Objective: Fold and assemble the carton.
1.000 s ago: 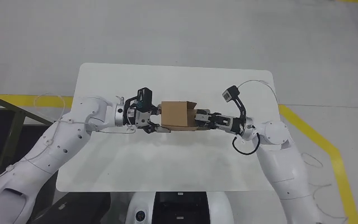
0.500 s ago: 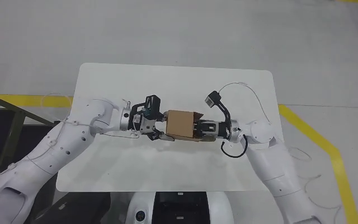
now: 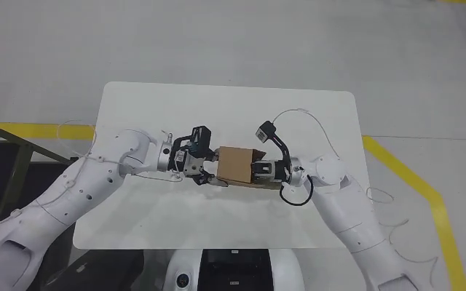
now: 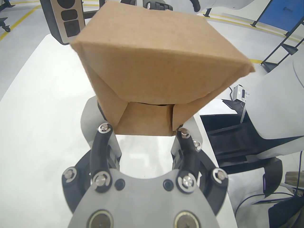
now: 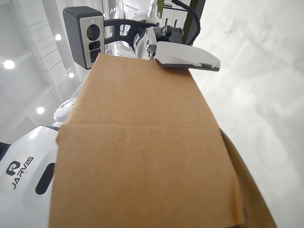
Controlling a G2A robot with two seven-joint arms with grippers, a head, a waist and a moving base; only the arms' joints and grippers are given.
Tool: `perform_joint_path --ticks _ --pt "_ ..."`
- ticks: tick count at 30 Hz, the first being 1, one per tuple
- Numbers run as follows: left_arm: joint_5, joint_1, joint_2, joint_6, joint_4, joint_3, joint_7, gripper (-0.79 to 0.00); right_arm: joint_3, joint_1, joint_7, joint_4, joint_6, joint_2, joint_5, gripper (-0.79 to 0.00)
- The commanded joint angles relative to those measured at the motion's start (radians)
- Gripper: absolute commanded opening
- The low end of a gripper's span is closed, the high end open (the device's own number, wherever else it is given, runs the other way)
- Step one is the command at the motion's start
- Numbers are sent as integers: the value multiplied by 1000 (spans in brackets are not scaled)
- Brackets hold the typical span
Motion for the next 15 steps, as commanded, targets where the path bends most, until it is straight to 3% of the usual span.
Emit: perform_joint_path --ticks 1,15 --pt "0 -4 1 0 -1 6 2 -465 -8 3 -4 3 0 -1 2 -785" --pt "0 -26 8 0 2 33 22 -465 -28 17 -51 34 -10 -2 30 -785"
